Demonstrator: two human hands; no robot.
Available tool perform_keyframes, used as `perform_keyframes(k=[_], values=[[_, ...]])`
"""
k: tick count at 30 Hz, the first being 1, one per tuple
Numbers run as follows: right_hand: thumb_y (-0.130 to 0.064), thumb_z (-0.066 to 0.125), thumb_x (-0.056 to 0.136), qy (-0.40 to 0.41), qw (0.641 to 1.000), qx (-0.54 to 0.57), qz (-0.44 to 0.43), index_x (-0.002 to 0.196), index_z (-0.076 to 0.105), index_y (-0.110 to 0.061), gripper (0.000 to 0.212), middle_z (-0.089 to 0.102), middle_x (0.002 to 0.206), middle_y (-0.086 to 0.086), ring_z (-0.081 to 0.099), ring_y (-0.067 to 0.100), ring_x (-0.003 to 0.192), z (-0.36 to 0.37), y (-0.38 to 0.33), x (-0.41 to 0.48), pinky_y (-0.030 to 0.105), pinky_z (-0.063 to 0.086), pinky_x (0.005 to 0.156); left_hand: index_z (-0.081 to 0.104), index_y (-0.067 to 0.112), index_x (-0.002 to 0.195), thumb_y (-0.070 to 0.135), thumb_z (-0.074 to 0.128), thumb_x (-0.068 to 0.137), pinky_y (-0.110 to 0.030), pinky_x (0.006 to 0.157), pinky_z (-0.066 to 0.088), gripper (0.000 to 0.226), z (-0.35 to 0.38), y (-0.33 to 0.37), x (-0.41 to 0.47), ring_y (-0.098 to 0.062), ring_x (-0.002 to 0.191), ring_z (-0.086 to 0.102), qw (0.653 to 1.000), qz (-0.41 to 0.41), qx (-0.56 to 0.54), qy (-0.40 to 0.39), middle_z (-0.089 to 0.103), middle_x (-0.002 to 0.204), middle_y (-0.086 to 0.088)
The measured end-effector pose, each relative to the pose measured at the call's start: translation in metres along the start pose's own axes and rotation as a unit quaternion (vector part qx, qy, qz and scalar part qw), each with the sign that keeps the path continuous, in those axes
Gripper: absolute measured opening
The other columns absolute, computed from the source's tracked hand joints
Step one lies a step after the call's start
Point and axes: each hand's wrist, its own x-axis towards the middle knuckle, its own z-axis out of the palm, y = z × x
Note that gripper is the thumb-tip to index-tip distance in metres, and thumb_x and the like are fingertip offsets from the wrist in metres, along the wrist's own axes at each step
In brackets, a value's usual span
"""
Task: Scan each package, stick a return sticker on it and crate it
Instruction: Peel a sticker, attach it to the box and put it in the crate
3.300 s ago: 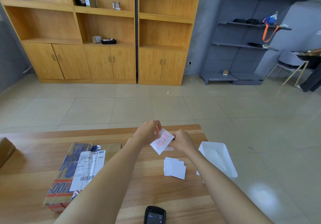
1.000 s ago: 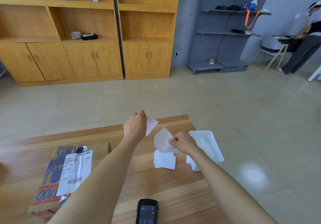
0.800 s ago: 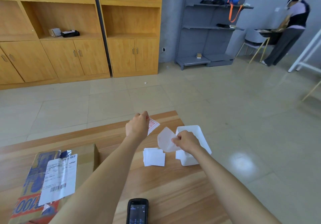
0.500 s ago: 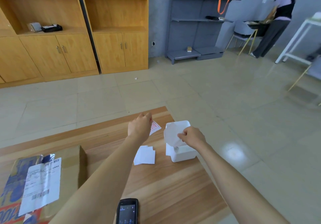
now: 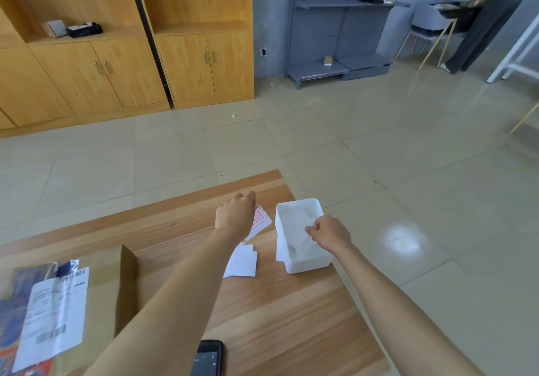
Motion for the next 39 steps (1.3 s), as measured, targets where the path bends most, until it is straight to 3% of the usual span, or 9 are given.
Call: perform_keyframes(k=[5, 9, 13, 18, 25, 29, 33, 39], values=[[-0.028, 0.051, 0.090, 0.002, 1.000, 0.000, 0.017, 0.065, 0.043, -0.016, 0.030, 0.070, 0.092, 0.008, 0.064, 0.027, 0.085, 0.002, 0.003, 0.015, 0.030, 0.044, 0.069, 0.049, 0.017, 0.117, 0.030, 0.034, 0.102, -0.030, 0.066, 0.037, 0.025, 0.009, -0.001, 0.009, -0.026, 0.091, 0.059, 1.000, -0.005, 0.009, -0.020, 0.058, 0.106, -0.005], [-0.027, 0.051, 0.092, -0.002, 1.000, -0.002, 0.027, 0.091, 0.064, -0.006, 0.026, 0.071, 0.096, 0.008, 0.064, 0.026, 0.092, 0.003, 0.001, 0.025, 0.034, 0.048, 0.081, 0.049, 0.017, 0.117, 0.030, 0.034, 0.102, -0.030, 0.066, 0.038, 0.025, 0.013, -0.002, 0.015, -0.026, 0.091, 0.059, 1.000, -0.011, 0.006, -0.022, 0.059, 0.106, -0.005], [-0.033, 0.049, 0.096, -0.007, 1.000, -0.018, 0.020, 0.119, 0.056, -0.008, 0.035, 0.067, 0.108, 0.006, 0.059, 0.024, 0.104, 0.006, -0.001, 0.028, 0.034, 0.047, 0.088, 0.049, 0.017, 0.117, 0.030, 0.033, 0.102, -0.031, 0.067, 0.038, 0.025, 0.014, -0.004, 0.020, -0.026, 0.093, 0.059, 0.999, -0.016, -0.001, -0.027, 0.059, 0.107, -0.004], [-0.033, 0.048, 0.097, -0.010, 1.000, -0.007, 0.005, 0.126, 0.051, -0.014, 0.034, 0.064, 0.115, 0.003, 0.056, 0.021, 0.112, 0.009, -0.008, 0.029, 0.031, 0.043, 0.088, 0.049, 0.017, 0.118, 0.029, 0.034, 0.102, -0.031, 0.068, 0.039, 0.025, 0.014, -0.009, 0.021, -0.027, 0.095, 0.059, 0.999, -0.024, -0.003, -0.029, 0.058, 0.109, -0.005], [-0.031, 0.052, 0.095, -0.007, 0.998, 0.045, -0.040, 0.114, 0.060, -0.017, 0.025, 0.064, 0.110, 0.000, 0.058, 0.019, 0.105, 0.010, -0.037, 0.017, 0.026, 0.041, 0.077, 0.050, 0.016, 0.116, 0.021, 0.038, 0.101, -0.032, 0.067, 0.041, 0.020, 0.003, -0.017, 0.010, -0.026, 0.096, 0.059, 0.999, -0.038, -0.021, -0.025, 0.058, 0.110, -0.004], [-0.028, 0.058, 0.092, -0.022, 0.977, 0.183, -0.107, 0.102, 0.069, -0.013, 0.021, 0.068, 0.108, -0.002, 0.060, 0.015, 0.106, 0.020, -0.068, 0.006, 0.028, 0.044, 0.084, 0.053, 0.018, 0.115, 0.023, 0.037, 0.101, -0.031, 0.069, 0.038, 0.022, -0.006, -0.032, -0.005, -0.026, 0.098, 0.058, 0.998, -0.039, -0.051, -0.027, 0.058, 0.111, -0.004], [-0.025, 0.064, 0.090, -0.086, 0.945, 0.274, -0.154, 0.107, 0.069, -0.010, 0.023, 0.066, 0.108, -0.001, 0.057, 0.010, 0.101, 0.028, -0.105, -0.016, 0.021, 0.040, 0.085, 0.055, 0.020, 0.116, 0.025, 0.039, 0.101, -0.032, 0.071, 0.041, 0.023, -0.018, -0.053, -0.029, -0.025, 0.100, 0.058, 0.995, -0.042, -0.086, -0.035, 0.057, 0.114, -0.002], [-0.014, 0.072, 0.083, -0.129, 0.933, 0.262, -0.210, 0.094, 0.073, -0.011, 0.011, 0.068, 0.085, -0.005, 0.065, 0.013, 0.084, 0.059, -0.150, -0.050, 0.026, 0.052, 0.080, 0.057, 0.021, 0.116, 0.025, 0.043, 0.099, -0.035, 0.077, 0.043, 0.022, -0.038, -0.096, -0.073, -0.024, 0.102, 0.057, 0.991, -0.071, -0.112, -0.015, 0.058, 0.114, -0.001]])
